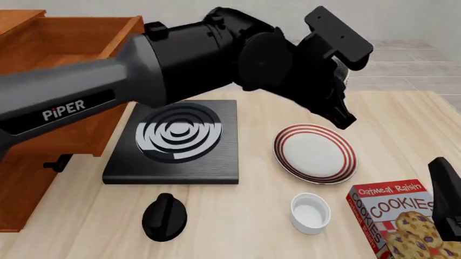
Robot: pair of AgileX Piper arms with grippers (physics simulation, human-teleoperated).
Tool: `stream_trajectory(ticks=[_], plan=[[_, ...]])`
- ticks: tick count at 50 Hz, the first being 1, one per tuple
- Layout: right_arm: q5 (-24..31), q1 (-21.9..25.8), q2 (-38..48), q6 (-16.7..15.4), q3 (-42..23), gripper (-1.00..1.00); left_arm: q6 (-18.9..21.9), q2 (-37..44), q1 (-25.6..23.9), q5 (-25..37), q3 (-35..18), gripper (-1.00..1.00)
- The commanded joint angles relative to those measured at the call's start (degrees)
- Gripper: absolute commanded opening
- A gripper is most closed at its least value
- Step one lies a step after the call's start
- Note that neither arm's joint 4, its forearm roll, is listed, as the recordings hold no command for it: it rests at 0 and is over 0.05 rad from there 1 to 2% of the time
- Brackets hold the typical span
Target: Pick the akita bowl in the top layer of the wooden cabinet and place it on the plate.
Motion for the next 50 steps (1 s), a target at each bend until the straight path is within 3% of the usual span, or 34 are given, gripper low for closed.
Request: stream_trajectory(ticks=[1, 50], plan=[[0.06, -0.07, 0.00, 0.34, -0.08, 1.00, 0.44, 3.26, 0.01, -1.30, -1.09, -1.00], [-0.12, -0.86, 0.00, 1.42, 0.21, 1.00, 0.76, 16.77, 2.08, -0.09, -9.16, -1.00]])
